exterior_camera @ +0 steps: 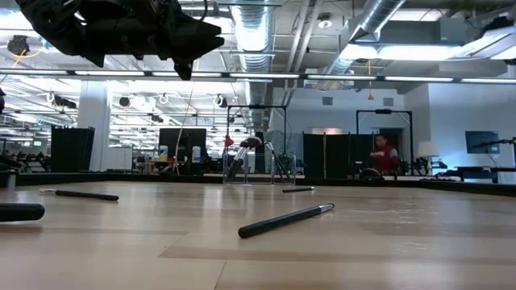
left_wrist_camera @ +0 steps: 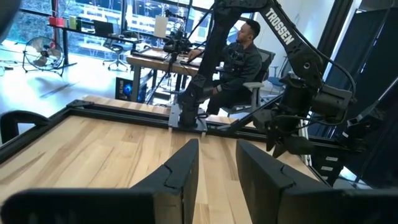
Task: Sort items
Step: Put the eyeshadow brush into the right section of the transparent organizer
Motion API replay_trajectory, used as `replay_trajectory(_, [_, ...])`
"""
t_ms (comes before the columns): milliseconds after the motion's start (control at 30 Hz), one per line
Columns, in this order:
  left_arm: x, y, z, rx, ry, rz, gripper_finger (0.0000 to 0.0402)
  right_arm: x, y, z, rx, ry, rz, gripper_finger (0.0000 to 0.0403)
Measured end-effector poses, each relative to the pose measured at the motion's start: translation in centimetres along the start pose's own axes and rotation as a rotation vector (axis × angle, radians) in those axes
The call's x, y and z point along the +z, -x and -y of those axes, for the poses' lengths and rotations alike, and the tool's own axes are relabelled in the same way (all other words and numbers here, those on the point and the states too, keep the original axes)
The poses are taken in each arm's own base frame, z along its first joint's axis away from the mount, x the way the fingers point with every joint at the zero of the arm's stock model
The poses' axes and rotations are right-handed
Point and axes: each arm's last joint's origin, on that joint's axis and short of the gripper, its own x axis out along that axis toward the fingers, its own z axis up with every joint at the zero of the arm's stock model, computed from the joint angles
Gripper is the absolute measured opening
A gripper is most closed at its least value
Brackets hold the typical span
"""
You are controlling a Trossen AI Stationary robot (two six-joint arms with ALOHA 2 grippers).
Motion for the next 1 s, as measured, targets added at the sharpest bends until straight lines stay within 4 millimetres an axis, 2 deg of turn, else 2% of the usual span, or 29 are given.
replay_trajectory(467, [0.0,0.0,0.0,-0.001,0.0,0.002,0.0104,-0.8,-1.8,-0.4,-0.033,0.012,-0.011,0.0148])
replay_trajectory(833, [0.0,0.0,0.0,-0.001,0.0,0.002,0.0104,-0.6,-1.8,-0.4,-0.024,0.008,0.018,0.0143])
replay_trajectory(1000, [0.0,0.0,0.0,-0.001,0.0,0.002,0.0104,-0.2,-2.9,-0.2,0.002,0.009,-0.001,0.0143])
